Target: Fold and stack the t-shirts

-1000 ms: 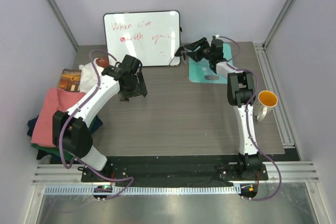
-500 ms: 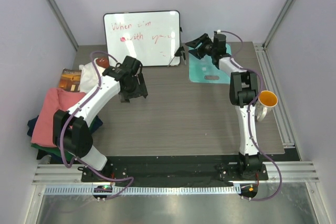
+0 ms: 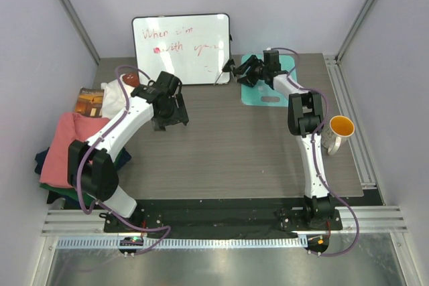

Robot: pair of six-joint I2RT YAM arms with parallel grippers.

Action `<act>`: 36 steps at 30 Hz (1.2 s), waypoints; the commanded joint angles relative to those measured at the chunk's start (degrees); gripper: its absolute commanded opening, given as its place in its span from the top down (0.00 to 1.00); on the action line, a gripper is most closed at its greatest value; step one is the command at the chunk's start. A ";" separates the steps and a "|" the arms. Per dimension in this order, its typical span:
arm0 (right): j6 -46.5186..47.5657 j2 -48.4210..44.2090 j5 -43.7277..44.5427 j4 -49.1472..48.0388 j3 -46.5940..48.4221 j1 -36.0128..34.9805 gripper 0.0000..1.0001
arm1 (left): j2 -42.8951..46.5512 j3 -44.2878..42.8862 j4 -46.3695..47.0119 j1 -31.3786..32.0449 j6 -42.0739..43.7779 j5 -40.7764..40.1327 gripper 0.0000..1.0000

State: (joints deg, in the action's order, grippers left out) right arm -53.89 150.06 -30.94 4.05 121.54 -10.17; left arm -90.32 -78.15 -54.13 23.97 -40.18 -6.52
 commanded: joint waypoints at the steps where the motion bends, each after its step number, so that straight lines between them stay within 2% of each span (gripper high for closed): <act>1: 2.47 3.57 0.80 5.17 2.30 -2.21 0.39 | -0.38 -0.78 0.52 -0.15 -0.24 -0.33 0.25; 10: -1.74 9.72 -1.67 3.60 11.34 -5.99 0.39 | -0.55 -1.04 -0.27 -0.23 -0.42 -1.12 0.25; 17: -8.07 12.62 -2.02 -2.29 12.67 -7.49 0.39 | -0.99 -1.57 -1.07 -0.24 -0.33 -1.65 0.25; 23: -10.53 13.77 -2.46 -3.70 11.97 -8.72 0.39 | -1.26 -1.83 -1.51 -0.23 -0.42 -2.00 0.25; 27: -14.39 14.73 -2.29 -8.53 11.79 -9.51 0.39 | -1.00 -1.66 -1.68 -0.15 -0.77 -2.00 0.25; 36: -20.73 17.72 -0.88 -12.58 15.92 -12.50 0.39 | 0.59 -0.25 -2.56 -0.15 -1.21 -2.70 0.25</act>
State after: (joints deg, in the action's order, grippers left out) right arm -72.01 164.24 -32.14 -9.54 136.90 -17.91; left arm -91.79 -78.19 -55.68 23.97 -40.49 -7.66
